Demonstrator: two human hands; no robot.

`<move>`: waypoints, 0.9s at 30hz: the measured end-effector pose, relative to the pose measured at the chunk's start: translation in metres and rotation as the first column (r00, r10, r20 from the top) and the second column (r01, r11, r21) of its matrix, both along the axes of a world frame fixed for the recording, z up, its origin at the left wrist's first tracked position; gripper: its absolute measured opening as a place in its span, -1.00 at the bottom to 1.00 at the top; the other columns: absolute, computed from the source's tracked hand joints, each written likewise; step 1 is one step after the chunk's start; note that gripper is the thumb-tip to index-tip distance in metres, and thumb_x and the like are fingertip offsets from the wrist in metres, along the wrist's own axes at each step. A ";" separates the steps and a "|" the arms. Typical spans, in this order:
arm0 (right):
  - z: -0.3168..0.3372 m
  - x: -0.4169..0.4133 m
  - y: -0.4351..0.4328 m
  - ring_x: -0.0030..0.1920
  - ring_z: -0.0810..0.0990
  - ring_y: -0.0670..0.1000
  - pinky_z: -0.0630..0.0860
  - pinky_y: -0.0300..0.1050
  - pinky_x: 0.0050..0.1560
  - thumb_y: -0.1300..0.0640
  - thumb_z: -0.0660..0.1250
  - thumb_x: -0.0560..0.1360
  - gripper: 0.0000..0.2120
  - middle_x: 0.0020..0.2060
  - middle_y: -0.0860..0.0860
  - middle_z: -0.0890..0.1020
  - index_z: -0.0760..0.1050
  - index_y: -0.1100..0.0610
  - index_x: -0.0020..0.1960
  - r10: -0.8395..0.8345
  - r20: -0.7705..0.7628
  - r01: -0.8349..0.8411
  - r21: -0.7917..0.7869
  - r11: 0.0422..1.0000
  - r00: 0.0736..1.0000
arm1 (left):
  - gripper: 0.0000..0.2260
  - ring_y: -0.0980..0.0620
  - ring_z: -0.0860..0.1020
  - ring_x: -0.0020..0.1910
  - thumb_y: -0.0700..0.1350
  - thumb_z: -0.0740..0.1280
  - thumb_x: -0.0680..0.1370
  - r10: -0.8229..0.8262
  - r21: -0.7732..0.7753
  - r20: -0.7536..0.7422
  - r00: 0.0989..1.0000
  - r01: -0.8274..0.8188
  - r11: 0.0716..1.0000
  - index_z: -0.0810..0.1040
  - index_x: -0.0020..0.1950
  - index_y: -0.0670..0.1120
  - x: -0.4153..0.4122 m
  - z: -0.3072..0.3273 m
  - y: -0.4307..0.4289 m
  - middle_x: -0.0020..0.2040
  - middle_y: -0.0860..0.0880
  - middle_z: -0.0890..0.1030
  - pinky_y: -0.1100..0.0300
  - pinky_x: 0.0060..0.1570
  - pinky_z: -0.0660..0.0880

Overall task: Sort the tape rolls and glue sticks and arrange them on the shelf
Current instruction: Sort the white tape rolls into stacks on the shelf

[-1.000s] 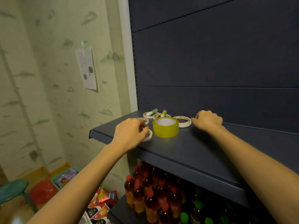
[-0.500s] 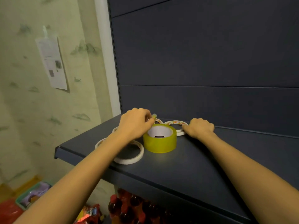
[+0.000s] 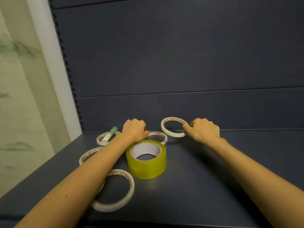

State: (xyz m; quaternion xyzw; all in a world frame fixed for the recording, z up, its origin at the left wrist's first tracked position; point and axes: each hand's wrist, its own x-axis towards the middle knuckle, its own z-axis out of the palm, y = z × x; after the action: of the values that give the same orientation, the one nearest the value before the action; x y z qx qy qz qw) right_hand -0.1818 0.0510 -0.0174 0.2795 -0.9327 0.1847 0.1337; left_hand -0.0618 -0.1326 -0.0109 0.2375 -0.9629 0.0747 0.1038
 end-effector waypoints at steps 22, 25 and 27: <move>0.012 0.022 0.132 -0.30 0.46 0.05 0.29 -0.17 -0.34 -0.19 0.16 0.52 -0.56 -0.43 -0.01 0.44 0.63 0.13 -0.07 -0.360 -0.004 0.359 -0.058 0.932 0.933 | -0.82 -0.06 0.51 -0.21 -0.01 0.36 0.49 -0.299 -0.019 -0.200 0.933 0.301 0.953 0.64 -0.07 -0.10 -0.040 0.058 0.068 -0.17 -0.08 0.62 0.14 -0.25 0.35; 0.011 0.021 0.179 -0.35 0.43 0.02 0.25 -0.20 -0.39 -0.20 0.15 0.52 -0.55 -0.42 -0.01 0.45 0.65 0.12 -0.07 -0.406 0.025 0.406 -0.068 0.911 0.914 | -0.84 -0.06 0.51 -0.20 -0.02 0.39 0.47 -0.356 0.056 -0.219 0.908 0.376 0.925 0.64 -0.09 -0.10 -0.054 0.057 0.114 -0.22 -0.06 0.58 0.13 -0.25 0.38; 0.009 0.023 0.217 -0.36 0.42 0.02 0.23 -0.20 -0.41 -0.21 0.16 0.52 -0.53 -0.41 0.00 0.45 0.65 0.14 -0.08 -0.447 0.028 0.448 -0.056 0.892 0.894 | -0.84 -0.08 0.55 -0.18 -0.02 0.39 0.47 -0.408 0.099 -0.205 0.890 0.434 0.895 0.65 -0.11 -0.11 -0.064 0.053 0.150 -0.23 -0.07 0.58 0.14 -0.23 0.41</move>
State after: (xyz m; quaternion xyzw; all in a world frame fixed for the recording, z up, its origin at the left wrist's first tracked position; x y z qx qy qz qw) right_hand -0.1591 0.2682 -0.0082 0.0521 -0.9668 0.1793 0.1742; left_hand -0.1256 0.0169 0.0425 0.0352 -0.9811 -0.0401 0.1861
